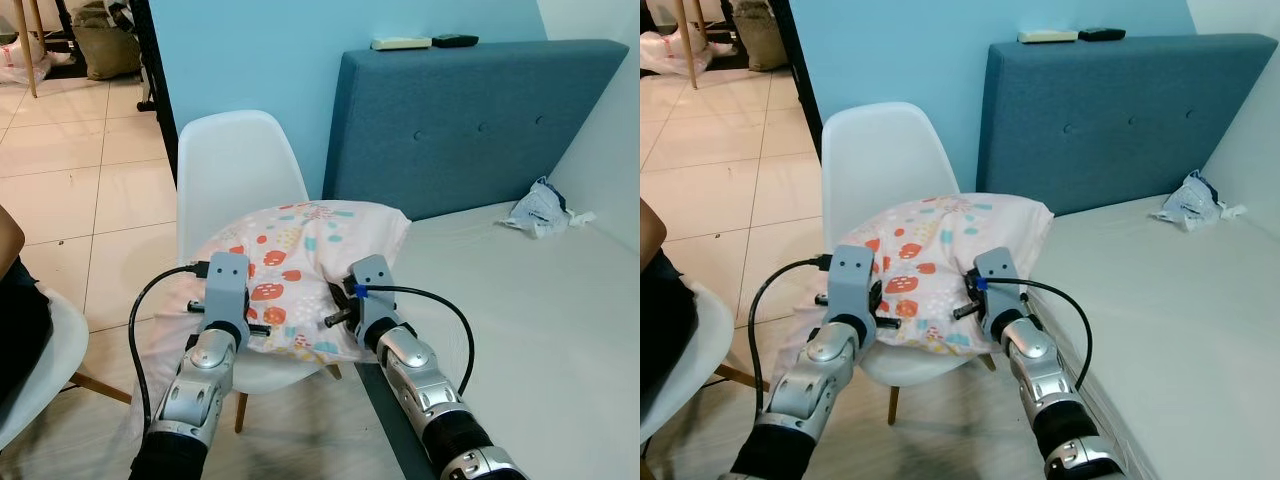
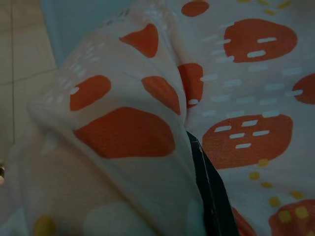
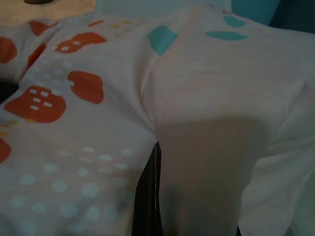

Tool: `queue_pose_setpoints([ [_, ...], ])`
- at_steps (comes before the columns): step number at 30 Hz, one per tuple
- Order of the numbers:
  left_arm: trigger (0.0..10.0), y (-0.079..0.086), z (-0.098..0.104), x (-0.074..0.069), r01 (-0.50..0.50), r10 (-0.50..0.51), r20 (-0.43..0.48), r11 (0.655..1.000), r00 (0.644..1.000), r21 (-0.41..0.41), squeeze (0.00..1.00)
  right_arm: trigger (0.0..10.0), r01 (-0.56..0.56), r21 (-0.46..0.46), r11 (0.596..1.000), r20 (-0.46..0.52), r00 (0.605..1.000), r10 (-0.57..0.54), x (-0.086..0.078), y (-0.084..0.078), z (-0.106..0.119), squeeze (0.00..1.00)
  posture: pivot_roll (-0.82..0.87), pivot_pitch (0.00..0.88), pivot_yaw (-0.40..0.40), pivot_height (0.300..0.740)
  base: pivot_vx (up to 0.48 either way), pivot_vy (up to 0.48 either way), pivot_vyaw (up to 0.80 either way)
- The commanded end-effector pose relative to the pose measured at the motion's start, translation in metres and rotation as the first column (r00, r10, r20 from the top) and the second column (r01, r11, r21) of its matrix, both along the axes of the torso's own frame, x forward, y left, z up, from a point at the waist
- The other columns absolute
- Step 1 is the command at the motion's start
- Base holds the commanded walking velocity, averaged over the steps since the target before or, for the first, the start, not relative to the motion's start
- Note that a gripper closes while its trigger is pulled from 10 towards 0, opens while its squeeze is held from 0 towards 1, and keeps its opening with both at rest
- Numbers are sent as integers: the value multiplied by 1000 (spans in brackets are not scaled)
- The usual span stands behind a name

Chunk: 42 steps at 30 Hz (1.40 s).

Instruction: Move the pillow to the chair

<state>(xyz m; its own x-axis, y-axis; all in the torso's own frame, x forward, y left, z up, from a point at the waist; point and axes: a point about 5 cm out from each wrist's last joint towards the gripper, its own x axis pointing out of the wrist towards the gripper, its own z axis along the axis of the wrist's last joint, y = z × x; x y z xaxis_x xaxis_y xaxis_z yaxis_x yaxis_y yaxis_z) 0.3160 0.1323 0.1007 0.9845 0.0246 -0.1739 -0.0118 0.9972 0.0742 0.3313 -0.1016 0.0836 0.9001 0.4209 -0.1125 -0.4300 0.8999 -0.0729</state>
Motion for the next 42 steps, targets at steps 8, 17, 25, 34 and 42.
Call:
queue_pose_setpoints([
  [8, 10000, 37, 6, -1, -183, 182, 60, 983, 981, 10, 0, 10000, 93, -2, 996, -10, 996, -93, 0, -24, -2, 0, -27, 26, -76, 740, 312, 0, 0],
  [17, 10000, 34, 6, 0, -176, 176, 66, 984, 982, -2, 0, 10000, 89, -7, 996, -5, 996, -89, 0, -23, -2, 0, -29, 20, -73, 740, 341, 0, 0],
  [25, 10000, 35, 5, 0, -181, 181, 66, 983, 981, -8, 0, 10000, 85, -7, 996, 5, 996, -85, 1, -23, -1, 0, -27, 21, -79, 740, 346, 0, 0],
  [34, 10000, 34, 4, -2, -180, 180, 66, 984, 981, -8, 0, 10000, 77, -7, 997, 2, 997, -77, 1, -22, -1, 0, -28, 25, -80, 740, 347, 0, 0],
  [42, 10000, 33, 5, -1, -171, 171, 70, 985, 983, 1, 0, 10000, 78, -5, 997, 0, 997, -78, 0, -22, -2, 0, -27, 26, -80, 740, 342, 0, 0],
])
